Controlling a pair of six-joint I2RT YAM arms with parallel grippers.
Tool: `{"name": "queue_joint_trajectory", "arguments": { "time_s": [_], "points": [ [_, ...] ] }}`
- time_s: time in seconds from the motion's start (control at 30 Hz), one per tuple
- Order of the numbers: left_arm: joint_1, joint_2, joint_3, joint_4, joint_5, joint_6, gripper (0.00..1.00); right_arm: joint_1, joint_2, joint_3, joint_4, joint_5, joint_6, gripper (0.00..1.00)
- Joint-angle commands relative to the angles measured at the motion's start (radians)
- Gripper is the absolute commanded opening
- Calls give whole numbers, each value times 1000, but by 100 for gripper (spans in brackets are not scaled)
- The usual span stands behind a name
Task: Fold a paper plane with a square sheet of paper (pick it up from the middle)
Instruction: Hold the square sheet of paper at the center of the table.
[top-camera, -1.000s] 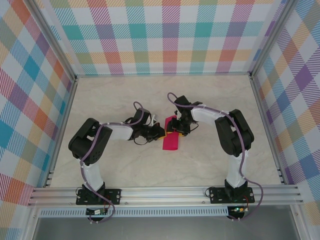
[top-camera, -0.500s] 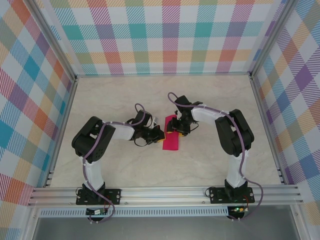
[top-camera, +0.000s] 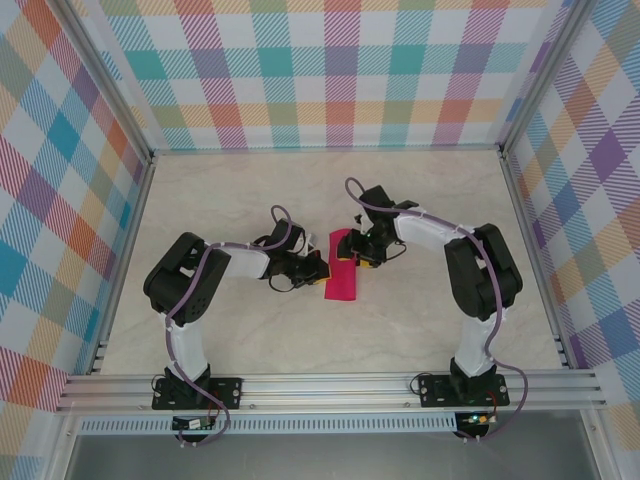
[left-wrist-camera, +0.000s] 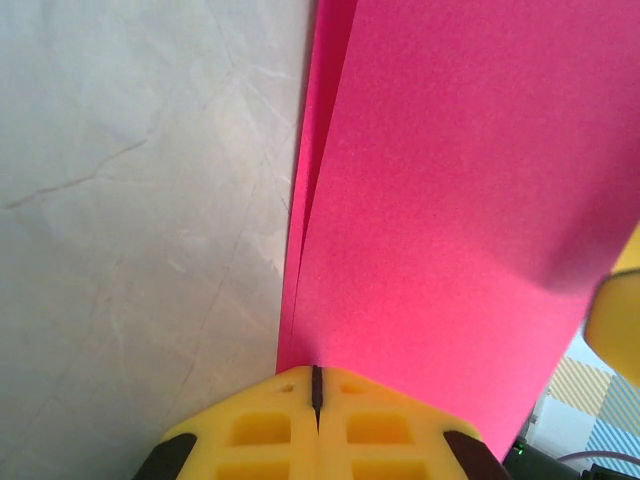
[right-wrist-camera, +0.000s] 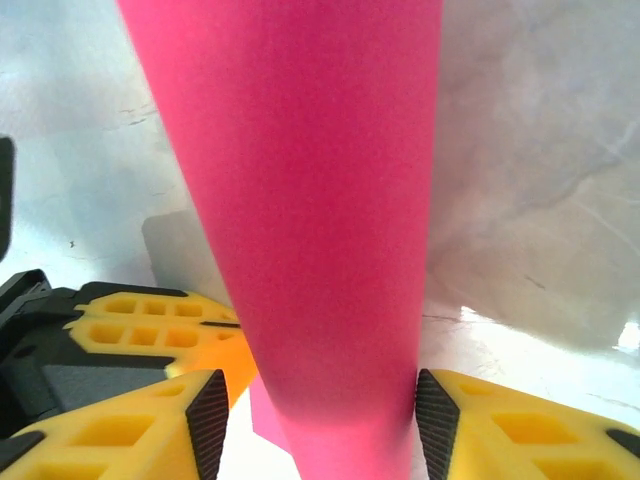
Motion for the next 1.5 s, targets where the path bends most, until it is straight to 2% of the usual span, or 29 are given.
{"name": "queue_joint_trajectory", "arguments": {
  "time_s": [0.0,0.43,0.67,0.77,0.83,0.93,1.17,1.47],
  "points": [
    [-16,24,-5,-66,-50,22,0,-14,23,-25,20,-63,-30,55],
    [-17,-9,49,-128,-49,34,0,-25,109,-5,-7,-23,-55,40],
    [-17,-83,112,-154,-91,21,0,-26,143,-9,-24,16,-62,40],
    [-17,-119,141,-200,-188,10,5,-23,163,-5,-39,42,-68,41],
    [-15,-126,161,-258,-268,9,5,-19,175,-4,-53,69,-71,42],
    [-12,-138,141,-248,-316,-12,3,-15,188,-6,-56,96,-66,43],
    [12,-159,103,-261,-360,-31,1,-2,228,8,-77,136,-55,43],
    [41,-159,62,-231,-338,-64,0,-3,252,-7,-74,153,-19,43]
  ]
}}
